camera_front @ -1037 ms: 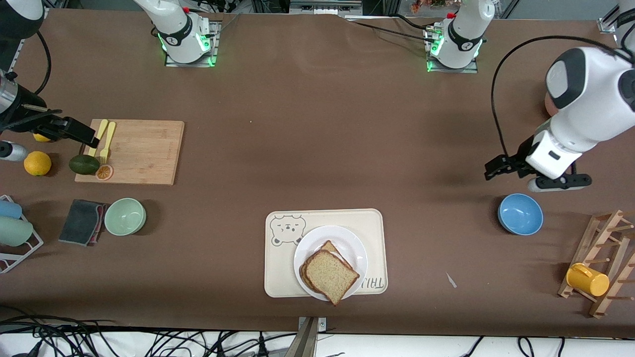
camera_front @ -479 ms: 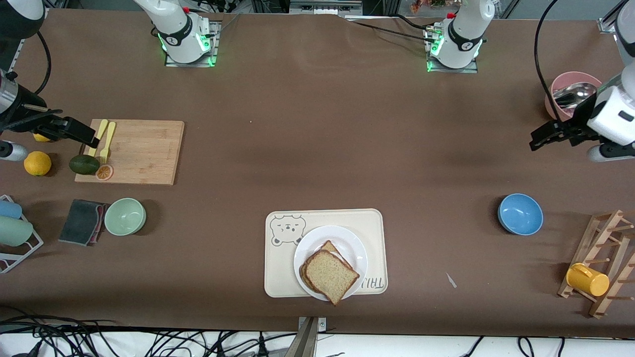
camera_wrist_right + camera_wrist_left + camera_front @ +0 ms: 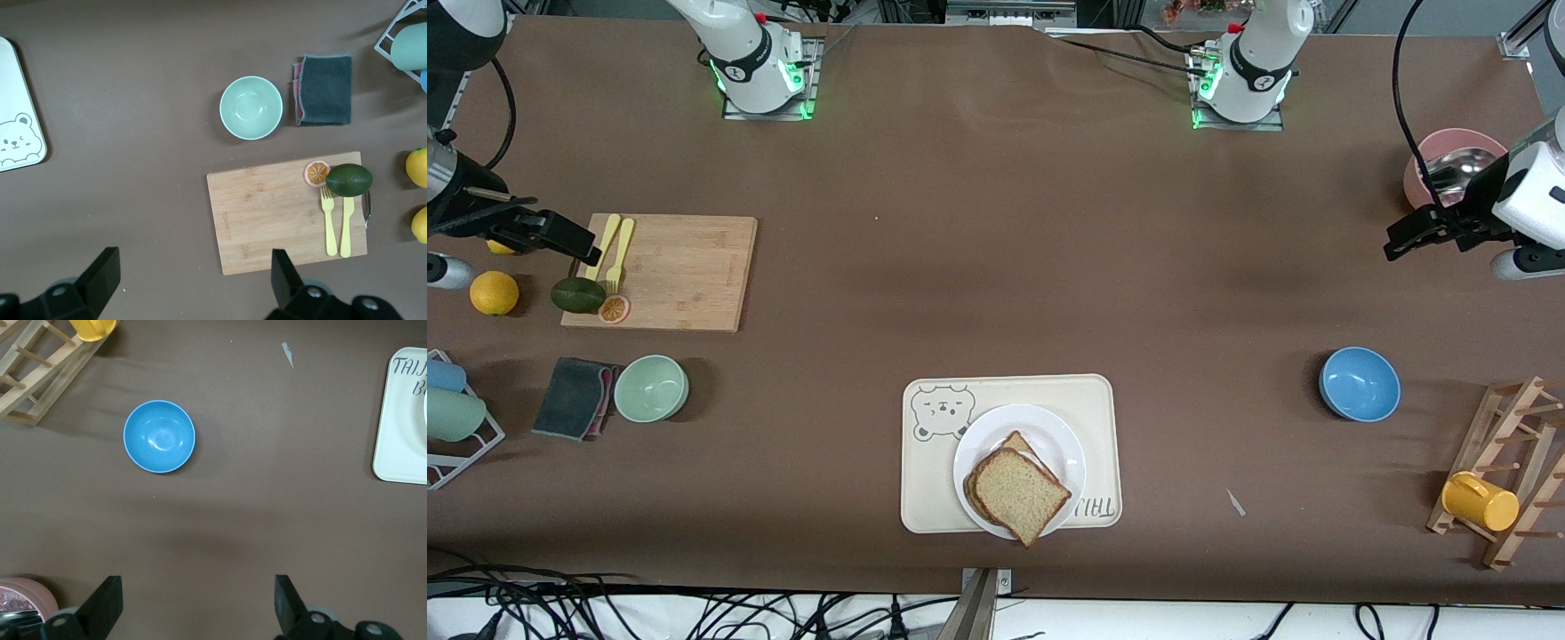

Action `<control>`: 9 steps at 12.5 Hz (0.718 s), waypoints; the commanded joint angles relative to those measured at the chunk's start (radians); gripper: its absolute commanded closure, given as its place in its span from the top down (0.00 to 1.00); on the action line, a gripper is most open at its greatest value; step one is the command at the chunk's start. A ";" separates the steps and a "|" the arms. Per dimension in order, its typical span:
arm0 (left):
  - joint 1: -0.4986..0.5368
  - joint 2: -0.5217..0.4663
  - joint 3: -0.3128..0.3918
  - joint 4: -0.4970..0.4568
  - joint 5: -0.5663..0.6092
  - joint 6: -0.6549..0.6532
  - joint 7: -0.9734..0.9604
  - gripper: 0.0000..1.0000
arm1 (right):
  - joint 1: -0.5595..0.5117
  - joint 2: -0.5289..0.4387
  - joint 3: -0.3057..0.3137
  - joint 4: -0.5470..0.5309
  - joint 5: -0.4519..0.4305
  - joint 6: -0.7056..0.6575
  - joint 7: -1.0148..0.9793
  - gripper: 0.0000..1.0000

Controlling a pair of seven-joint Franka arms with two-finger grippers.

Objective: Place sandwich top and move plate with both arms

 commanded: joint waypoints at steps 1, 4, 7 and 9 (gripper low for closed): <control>0.005 -0.014 -0.017 0.010 0.023 -0.025 -0.012 1.00 | 0.005 0.002 0.001 0.016 -0.017 -0.001 -0.008 1.00; 0.005 -0.025 -0.017 0.010 0.023 -0.028 -0.015 1.00 | 0.004 0.002 -0.001 0.016 -0.014 -0.001 -0.014 1.00; 0.005 -0.033 -0.015 0.010 0.022 -0.045 -0.015 1.00 | 0.007 0.002 -0.001 0.016 -0.014 0.000 -0.012 1.00; 0.005 -0.033 -0.015 0.010 0.022 -0.045 -0.014 1.00 | 0.005 0.002 -0.001 0.016 -0.014 0.000 -0.012 1.00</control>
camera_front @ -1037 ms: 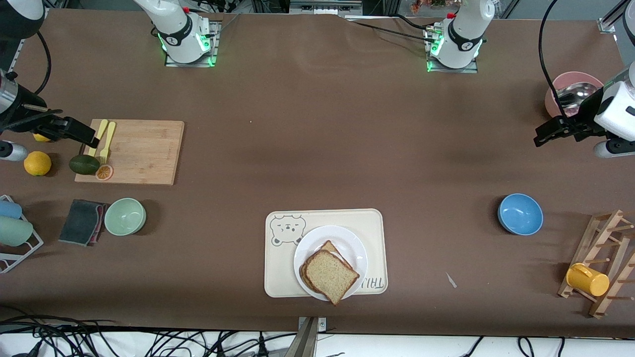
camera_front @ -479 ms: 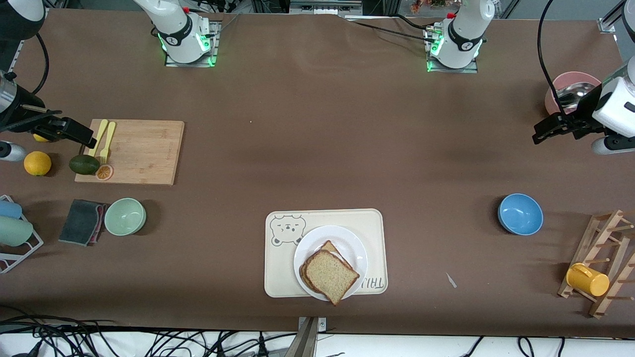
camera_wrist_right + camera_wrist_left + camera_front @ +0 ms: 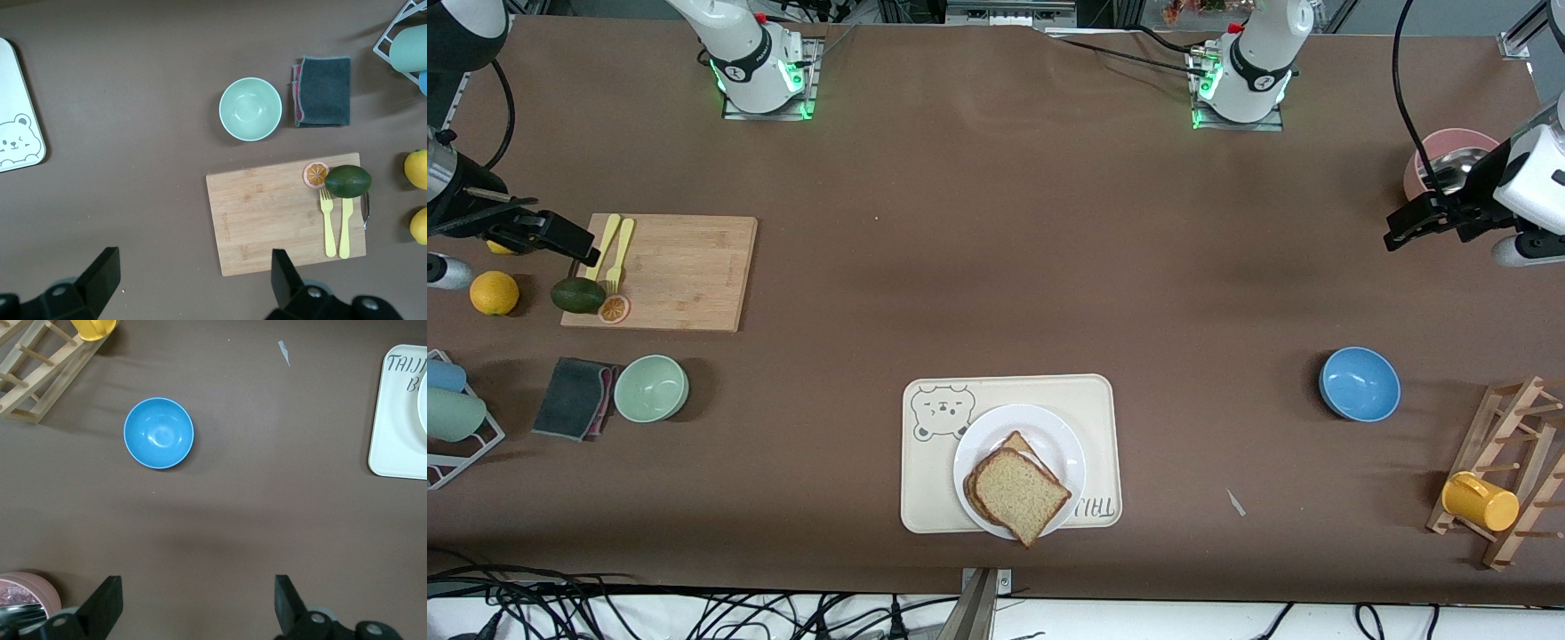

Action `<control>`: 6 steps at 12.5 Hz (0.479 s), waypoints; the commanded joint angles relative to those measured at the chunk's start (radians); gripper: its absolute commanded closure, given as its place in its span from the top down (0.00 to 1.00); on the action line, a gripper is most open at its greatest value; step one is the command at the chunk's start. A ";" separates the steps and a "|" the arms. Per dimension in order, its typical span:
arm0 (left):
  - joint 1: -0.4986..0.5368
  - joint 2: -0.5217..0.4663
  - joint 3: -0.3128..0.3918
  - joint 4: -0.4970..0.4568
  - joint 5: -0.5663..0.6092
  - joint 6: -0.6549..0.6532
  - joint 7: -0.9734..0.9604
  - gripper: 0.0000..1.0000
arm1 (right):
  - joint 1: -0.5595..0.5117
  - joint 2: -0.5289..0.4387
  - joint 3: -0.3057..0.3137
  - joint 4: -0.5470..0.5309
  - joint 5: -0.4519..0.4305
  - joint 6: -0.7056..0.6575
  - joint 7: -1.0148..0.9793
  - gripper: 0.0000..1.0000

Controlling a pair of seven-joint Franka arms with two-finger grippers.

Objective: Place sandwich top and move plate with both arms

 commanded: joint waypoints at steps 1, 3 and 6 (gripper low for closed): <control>0.005 -0.009 -0.007 0.008 0.022 -0.021 -0.011 1.00 | 0.006 0.002 -0.001 0.016 -0.012 -0.002 -0.012 1.00; 0.005 -0.009 -0.007 0.008 0.022 -0.021 -0.010 1.00 | 0.004 0.005 -0.002 0.016 -0.006 -0.002 -0.012 1.00; 0.005 -0.009 -0.006 0.008 0.022 -0.021 -0.002 1.00 | 0.004 0.005 -0.002 0.016 -0.010 -0.001 -0.012 1.00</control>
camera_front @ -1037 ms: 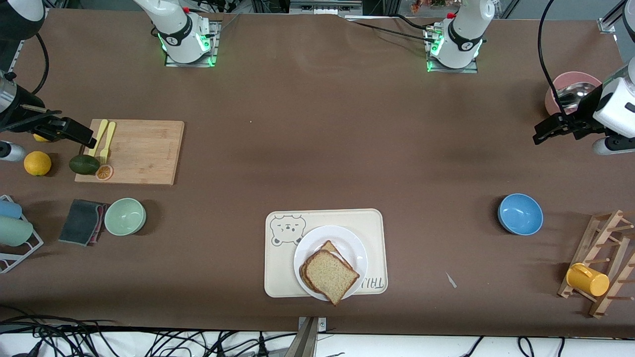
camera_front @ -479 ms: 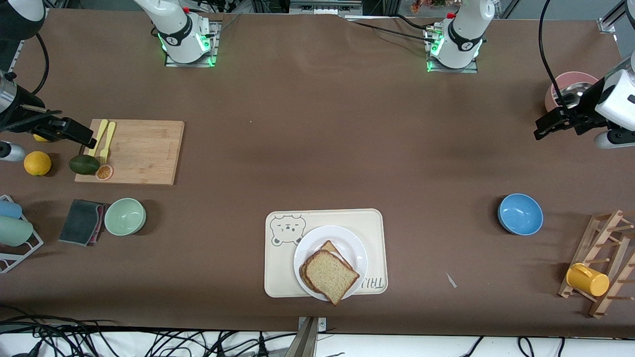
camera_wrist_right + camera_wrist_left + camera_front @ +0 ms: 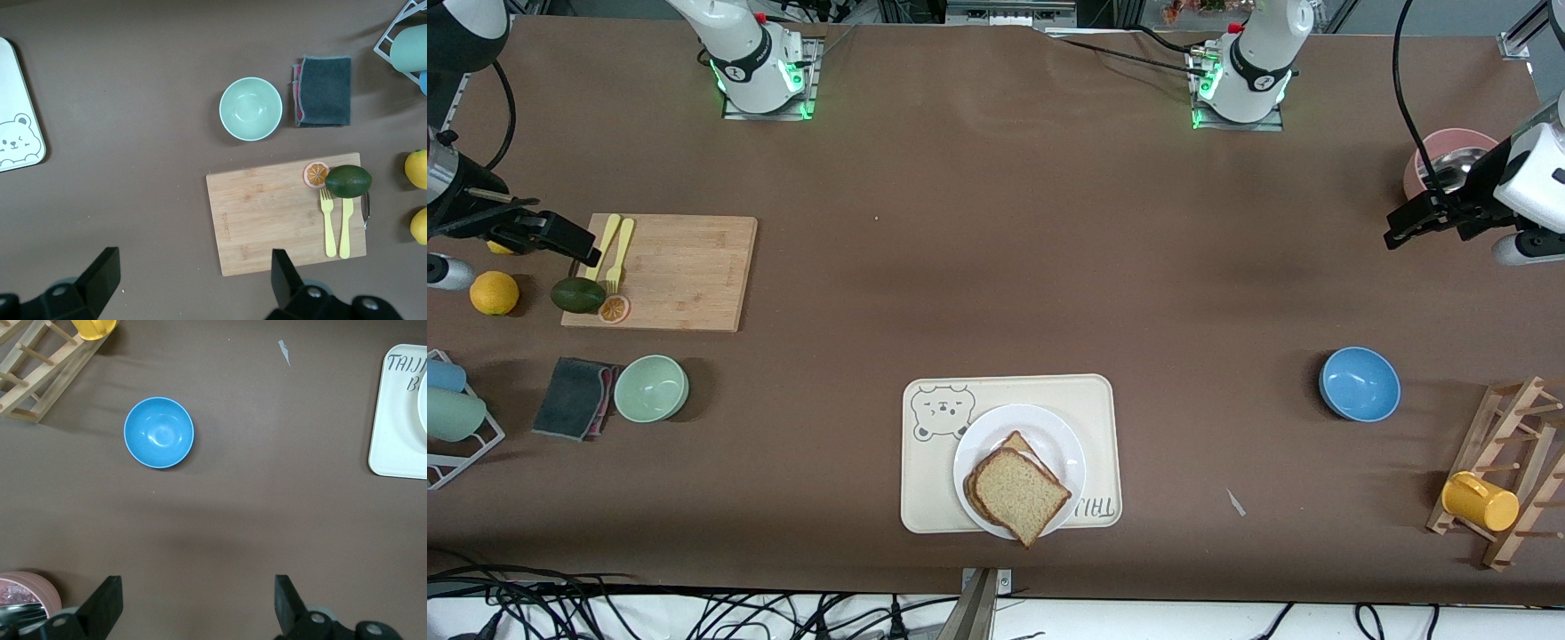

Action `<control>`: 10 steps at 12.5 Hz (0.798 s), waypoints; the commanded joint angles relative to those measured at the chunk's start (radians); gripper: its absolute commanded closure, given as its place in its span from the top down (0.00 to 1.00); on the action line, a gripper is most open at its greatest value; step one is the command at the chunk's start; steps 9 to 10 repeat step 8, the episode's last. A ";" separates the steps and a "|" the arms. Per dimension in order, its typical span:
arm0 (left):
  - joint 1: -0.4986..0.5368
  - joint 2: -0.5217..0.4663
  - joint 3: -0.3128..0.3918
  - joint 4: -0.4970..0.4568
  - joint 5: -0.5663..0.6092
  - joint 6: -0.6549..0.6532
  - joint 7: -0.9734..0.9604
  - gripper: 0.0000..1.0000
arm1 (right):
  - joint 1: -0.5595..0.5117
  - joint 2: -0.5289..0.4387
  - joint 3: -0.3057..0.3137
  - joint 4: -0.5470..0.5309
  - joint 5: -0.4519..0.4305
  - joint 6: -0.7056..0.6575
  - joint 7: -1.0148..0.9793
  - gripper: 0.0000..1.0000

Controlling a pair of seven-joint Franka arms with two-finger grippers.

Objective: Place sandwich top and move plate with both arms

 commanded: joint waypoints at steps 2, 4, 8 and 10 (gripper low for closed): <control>0.006 -0.009 -0.003 0.008 0.022 -0.022 0.004 1.00 | 0.006 0.004 -0.001 0.012 -0.013 0.001 -0.014 1.00; 0.006 -0.009 -0.004 0.008 0.022 -0.023 0.004 1.00 | 0.002 0.004 -0.002 0.014 -0.012 0.001 -0.014 1.00; 0.006 -0.010 -0.006 0.008 0.022 -0.028 0.004 1.00 | 0.002 0.004 -0.002 0.014 -0.010 0.001 -0.014 1.00; 0.006 -0.010 -0.006 0.008 0.022 -0.028 0.004 1.00 | 0.002 0.004 -0.002 0.014 -0.010 0.001 -0.014 1.00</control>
